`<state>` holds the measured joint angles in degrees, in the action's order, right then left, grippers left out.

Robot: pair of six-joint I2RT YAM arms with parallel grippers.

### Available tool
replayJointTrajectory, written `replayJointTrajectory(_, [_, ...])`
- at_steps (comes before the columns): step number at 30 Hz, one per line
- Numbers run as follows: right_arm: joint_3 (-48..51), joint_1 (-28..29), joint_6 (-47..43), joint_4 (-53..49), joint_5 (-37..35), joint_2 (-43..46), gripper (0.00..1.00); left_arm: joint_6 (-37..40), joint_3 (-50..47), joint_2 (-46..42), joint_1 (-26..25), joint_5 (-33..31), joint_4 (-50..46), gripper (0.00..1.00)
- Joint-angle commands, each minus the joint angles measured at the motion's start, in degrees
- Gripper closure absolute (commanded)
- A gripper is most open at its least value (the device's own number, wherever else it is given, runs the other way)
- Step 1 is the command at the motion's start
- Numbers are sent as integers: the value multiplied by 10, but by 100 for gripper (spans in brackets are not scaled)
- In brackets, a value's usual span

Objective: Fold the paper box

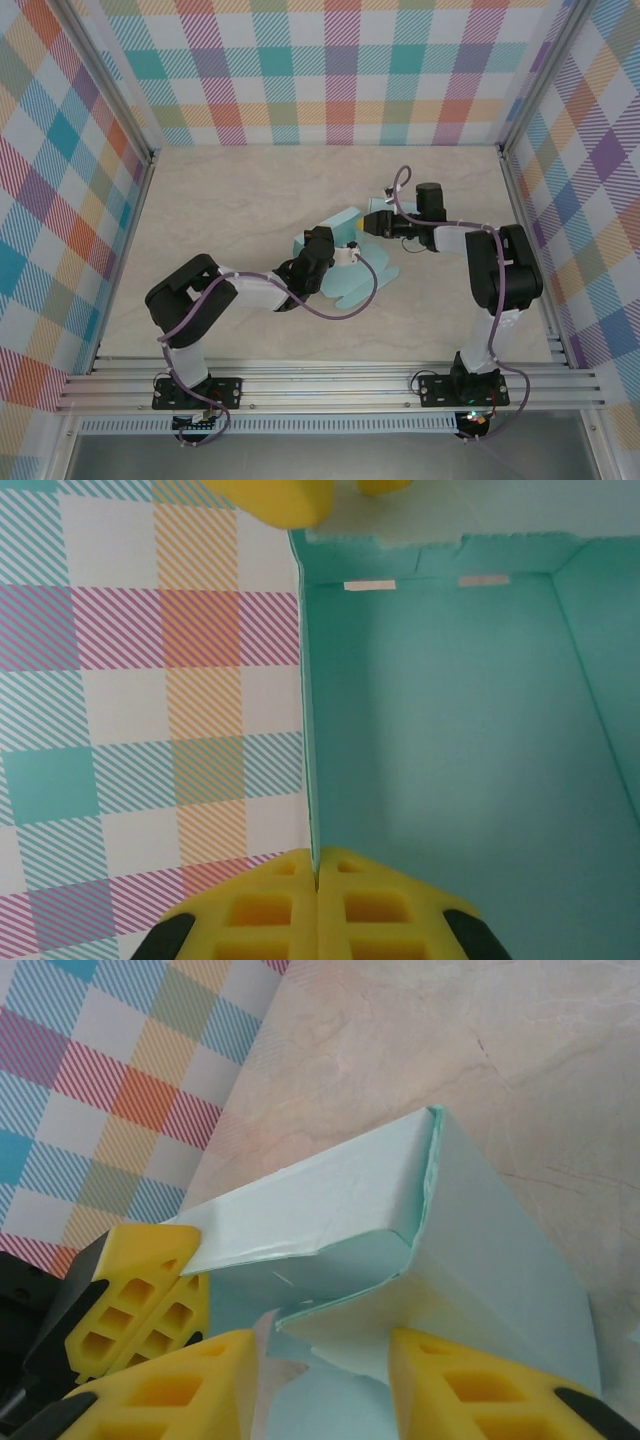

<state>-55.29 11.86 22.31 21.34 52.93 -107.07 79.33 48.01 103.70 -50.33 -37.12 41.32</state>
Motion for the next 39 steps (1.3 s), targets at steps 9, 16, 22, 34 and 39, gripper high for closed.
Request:
replayJointTrajectory(9, [5,8,-20,-19,-40,32,65,25,-4,20,-2,-6,48,100])
replayJointTrajectory(16, [36,-13,-64,-88,-68,90,64,47,-5,36,-3,-17,68,100])
replayJointTrajectory(22, [50,-26,-75,-103,-66,129,63,55,-4,40,-3,-19,68,100])
replayJointTrajectory(34, [29,-70,-99,-165,-256,133,68,68,-3,41,-3,-24,76,100])
replayJointTrajectory(39, [-19,-32,-143,-201,-289,108,67,71,-1,45,-3,-24,77,100])
